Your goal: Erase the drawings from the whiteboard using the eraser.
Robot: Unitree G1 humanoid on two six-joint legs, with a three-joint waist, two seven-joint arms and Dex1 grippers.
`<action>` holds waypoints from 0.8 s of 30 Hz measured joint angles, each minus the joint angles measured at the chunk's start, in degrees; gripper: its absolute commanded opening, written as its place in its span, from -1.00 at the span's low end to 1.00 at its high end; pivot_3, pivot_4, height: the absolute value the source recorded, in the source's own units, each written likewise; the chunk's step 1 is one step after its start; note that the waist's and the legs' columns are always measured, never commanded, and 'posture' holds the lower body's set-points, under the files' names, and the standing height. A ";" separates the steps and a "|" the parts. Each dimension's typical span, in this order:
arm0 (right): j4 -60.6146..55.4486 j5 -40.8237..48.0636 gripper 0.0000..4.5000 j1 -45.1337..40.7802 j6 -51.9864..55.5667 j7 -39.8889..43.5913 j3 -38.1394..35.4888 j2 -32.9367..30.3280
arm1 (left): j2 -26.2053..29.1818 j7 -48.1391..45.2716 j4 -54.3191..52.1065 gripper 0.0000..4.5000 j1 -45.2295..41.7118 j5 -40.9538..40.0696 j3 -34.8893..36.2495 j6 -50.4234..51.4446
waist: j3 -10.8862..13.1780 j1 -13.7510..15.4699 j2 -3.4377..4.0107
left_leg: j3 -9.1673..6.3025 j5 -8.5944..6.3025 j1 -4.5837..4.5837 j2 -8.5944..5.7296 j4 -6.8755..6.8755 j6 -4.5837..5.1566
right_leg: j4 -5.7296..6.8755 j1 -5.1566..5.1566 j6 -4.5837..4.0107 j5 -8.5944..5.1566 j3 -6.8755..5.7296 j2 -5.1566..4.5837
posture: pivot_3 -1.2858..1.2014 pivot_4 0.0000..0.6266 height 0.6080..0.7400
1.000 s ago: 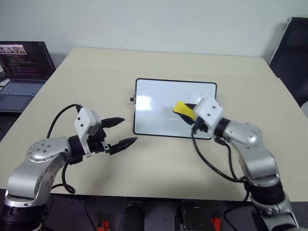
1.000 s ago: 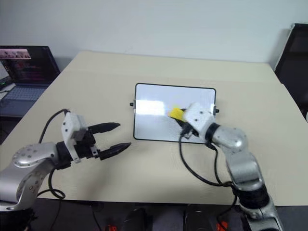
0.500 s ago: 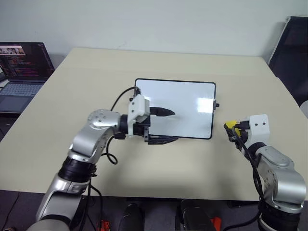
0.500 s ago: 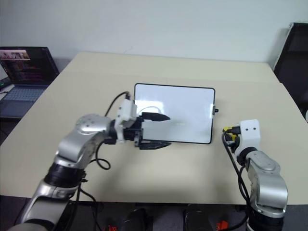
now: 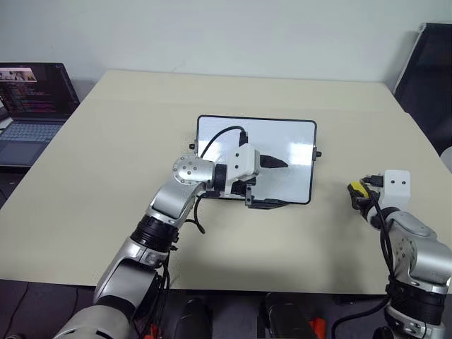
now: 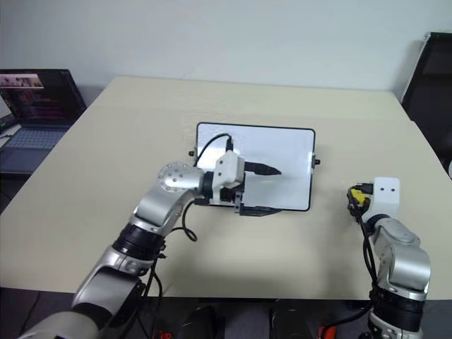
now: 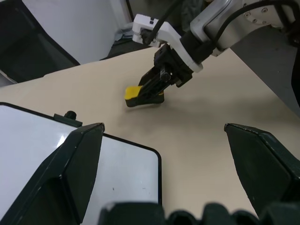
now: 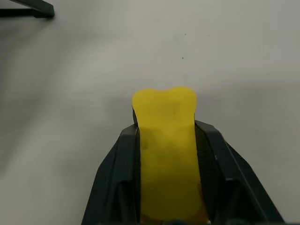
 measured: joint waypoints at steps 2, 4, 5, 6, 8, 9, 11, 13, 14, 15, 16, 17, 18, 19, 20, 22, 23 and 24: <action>2.27 0.32 0.23 0.03 -1.73 -0.76 0.00 -0.52 | 0.02 0.30 -0.03 1.00 0.01 0.33 0.00 0.14 | 0.01 0.01 0.02 | 0.00 0.00 0.00 -0.01 0.00 0.00 | 0.00 0.01 0.01 0.00 0.00 0.00 | 0.03 -0.52 1.00; 3.66 0.62 0.54 0.03 -3.11 -0.97 -0.01 -0.80 | 0.18 0.84 -0.27 1.00 0.07 0.49 0.01 0.32 | 0.01 0.02 0.03 | -0.01 0.00 0.00 -0.01 0.01 0.00 | 0.00 0.02 0.01 0.00 0.00 0.00 | 0.03 -0.52 1.00; 4.01 0.99 0.68 0.04 -3.84 -1.07 -0.02 -0.80 | 0.29 1.05 -0.47 1.00 0.19 0.51 0.05 0.48 | 0.02 0.01 0.05 | -0.01 0.00 0.00 -0.01 0.00 0.00 | 0.00 0.02 0.01 0.00 0.00 0.00 | 0.03 -0.52 1.00; 4.13 1.40 0.85 0.05 -4.70 -1.16 -0.02 -0.80 | 0.40 1.29 -0.81 1.00 0.46 0.51 0.09 0.97 | 0.02 0.00 0.09 | -0.01 0.00 0.00 -0.01 0.00 0.00 | 0.00 0.02 0.01 0.00 0.00 0.00 | 0.03 -0.52 1.00; 4.10 2.28 0.99 0.06 -6.22 -1.33 -0.01 -0.81 | 0.69 2.55 -1.64 1.00 1.35 0.51 0.45 1.83 | 0.03 -0.01 0.12 | -0.02 0.00 0.00 -0.01 0.00 0.00 | 0.00 0.02 0.02 0.00 0.00 0.00 | 0.03 -0.52 1.00; 3.97 2.38 0.99 0.06 -6.85 -1.46 0.02 -0.81 | 0.88 3.40 -2.15 1.00 1.88 0.50 0.90 2.51 | 0.04 0.00 0.12 | -0.03 0.00 0.00 -0.01 0.00 0.00 | 0.00 0.02 0.02 0.00 -0.01 0.00 | 0.03 -0.52 1.00; 2.16 2.82 0.99 0.65 -7.93 -1.41 0.26 -1.28 | 1.79 6.04 -4.32 1.00 3.50 0.37 2.86 4.21 | 0.08 -0.02 0.20 | -0.03 0.00 0.00 -0.01 0.00 0.00 | 0.00 0.02 0.02 0.00 0.00 0.00 | 0.03 -0.52 1.00; -3.24 3.91 0.99 2.23 -9.09 -0.58 0.76 -2.30 | 3.48 9.83 -8.85 1.00 6.94 -0.69 7.12 7.81 | 0.15 -0.22 0.35 | -0.04 0.00 0.01 0.00 -0.04 0.00 | 0.02 0.01 0.05 -0.02 0.00 0.01 | 0.03 -0.52 1.00; -6.12 4.38 0.99 2.94 -9.68 -0.50 0.83 -2.41 | 4.09 11.78 -11.09 1.00 8.79 -1.53 9.45 9.92 | 0.15 -0.27 0.37 | -0.06 -0.01 0.02 0.01 -0.05 0.01 | 0.04 0.01 0.05 -0.03 -0.01 0.02 | 0.03 -0.52 1.00; -9.35 4.77 0.99 3.85 -10.28 -0.47 0.90 -2.39 | 4.64 14.12 -13.80 1.00 11.06 -2.56 12.05 12.45 | 0.15 -0.29 0.38 | -0.10 -0.01 0.02 0.02 -0.07 0.01 | 0.04 0.01 0.06 -0.05 -0.04 0.03 | 0.03 -0.52 1.00; -13.03 5.03 0.99 5.09 -11.02 -0.63 1.16 -2.21 | 5.07 17.06 -17.26 1.00 13.83 -3.70 15.01 15.71 | 0.15 -0.19 0.37 | -0.15 -0.01 0.01 0.02 -0.08 0.01 | 0.04 0.02 0.06 -0.06 -0.09 0.03 | 0.03 -0.52 1.00; -15.62 5.29 0.99 6.60 -11.87 -0.72 1.46 -1.85 | 5.11 19.48 -19.92 1.00 16.12 -4.67 17.36 18.28 | 0.15 -0.07 0.37 | -0.16 -0.01 0.01 0.02 -0.07 0.00 | 0.03 0.04 0.06 -0.07 -0.10 0.03 | 0.03 -0.52 1.00; -18.02 5.26 0.99 9.12 -13.09 -1.04 2.42 -1.15 | 5.04 22.44 -23.41 1.00 18.97 -5.49 19.95 21.03 | 0.13 0.01 0.34 | -0.17 -0.02 0.01 0.02 -0.08 0.00 | -0.02 0.07 0.05 -0.08 -0.11 0.02 | 0.03 -0.52 1.00; -19.87 4.81 0.99 12.08 -14.58 -1.38 3.53 -0.24 | 4.88 25.03 -26.19 1.00 21.59 -6.20 22.08 23.23 | 0.13 0.07 0.33 | -0.17 -0.02 0.01 0.02 -0.07 -0.01 | -0.02 0.10 0.05 -0.09 -0.13 0.01 | 0.03 -0.52 1.00; -21.04 3.96 0.99 15.73 -17.54 -2.22 5.52 1.37 | 4.16 28.75 -29.86 1.00 25.23 -6.65 24.85 25.78 | 0.10 0.19 0.29 | -0.17 -0.03 0.01 0.02 -0.07 -0.02 | -0.06 0.11 0.04 -0.10 -0.13 -0.02 | 0.03 -0.52 1.00; -20.87 2.87 0.99 21.54 -22.84 -3.57 7.64 5.18 | 1.95 34.63 -34.37 1.00 30.18 -6.88 27.97 28.88 | 0.10 0.52 0.28 | -0.15 -0.03 0.00 -0.01 0.02 -0.04 | -0.09 0.13 -0.23 -0.25 -0.13 -0.07 | 0.03 -0.52 1.00; -20.02 2.28 0.99 23.81 -26.75 -4.26 8.17 6.72 | 0.63 37.63 -36.18 1.00 31.97 -6.39 28.53 29.76 | 0.10 0.66 0.28 | -0.13 -0.02 0.00 -0.04 0.07 -0.04 | -0.11 0.15 -0.23 -0.24 -0.11 -0.11 | 0.03 -0.52 1.00; -19.08 2.10 0.99 26.15 -30.80 -4.75 8.14 8.35 | -0.76 40.49 -38.10 1.00 33.87 -5.55 28.57 30.08 | 0.08 0.76 0.25 | -0.13 -0.02 0.03 -0.06 0.12 -0.05 | -0.14 0.22 -0.23 -0.22 -0.11 -0.14 | 0.03 -0.52 1.00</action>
